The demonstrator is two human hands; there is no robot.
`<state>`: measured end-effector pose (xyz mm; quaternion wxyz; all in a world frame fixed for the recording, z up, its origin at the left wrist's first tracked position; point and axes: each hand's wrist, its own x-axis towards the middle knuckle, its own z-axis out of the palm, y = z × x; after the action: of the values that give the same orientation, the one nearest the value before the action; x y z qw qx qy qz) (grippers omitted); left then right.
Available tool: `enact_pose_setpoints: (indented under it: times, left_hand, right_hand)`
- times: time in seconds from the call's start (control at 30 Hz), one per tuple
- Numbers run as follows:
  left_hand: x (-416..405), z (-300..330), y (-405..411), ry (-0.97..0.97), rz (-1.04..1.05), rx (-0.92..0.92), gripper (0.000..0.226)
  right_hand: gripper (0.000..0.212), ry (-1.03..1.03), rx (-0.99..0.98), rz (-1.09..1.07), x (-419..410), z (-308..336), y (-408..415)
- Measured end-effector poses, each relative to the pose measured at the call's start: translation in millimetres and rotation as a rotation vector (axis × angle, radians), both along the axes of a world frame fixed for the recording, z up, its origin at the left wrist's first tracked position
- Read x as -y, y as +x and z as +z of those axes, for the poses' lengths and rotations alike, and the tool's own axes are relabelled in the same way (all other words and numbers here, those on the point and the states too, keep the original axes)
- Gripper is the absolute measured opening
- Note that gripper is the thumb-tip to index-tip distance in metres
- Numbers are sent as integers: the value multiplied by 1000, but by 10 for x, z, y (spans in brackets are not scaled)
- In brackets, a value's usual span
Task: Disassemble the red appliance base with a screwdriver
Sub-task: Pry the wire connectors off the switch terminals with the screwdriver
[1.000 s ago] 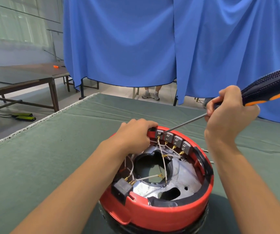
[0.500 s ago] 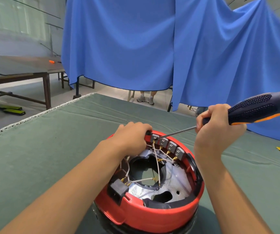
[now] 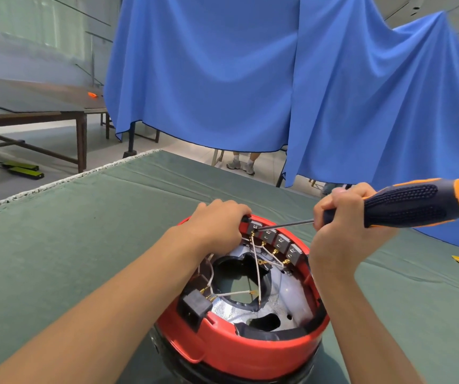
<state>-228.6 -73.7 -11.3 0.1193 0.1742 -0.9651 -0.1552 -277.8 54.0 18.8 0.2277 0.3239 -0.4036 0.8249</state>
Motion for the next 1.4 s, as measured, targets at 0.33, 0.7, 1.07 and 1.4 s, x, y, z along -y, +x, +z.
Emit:
enact_pose_setpoints:
  times: [0.33, 0.7, 1.07, 1.4]
  left_hand:
    - [11, 1, -2, 1, -9, -7, 52]
    - [-5, 8, 31, -9, -6, 8, 55]
    - [-37, 39, 49, -28, -10, 27, 57]
    - [-11, 28, 38, -12, -12, 14, 56]
  right_hand:
    - [22, 4, -36, -9, -26, -71, 34]
    - [15, 74, 37, -46, -30, -87, 72]
    - [19, 99, 185, -52, 124, 292, -15]
    - [23, 95, 267, -57, 121, 224, -61]
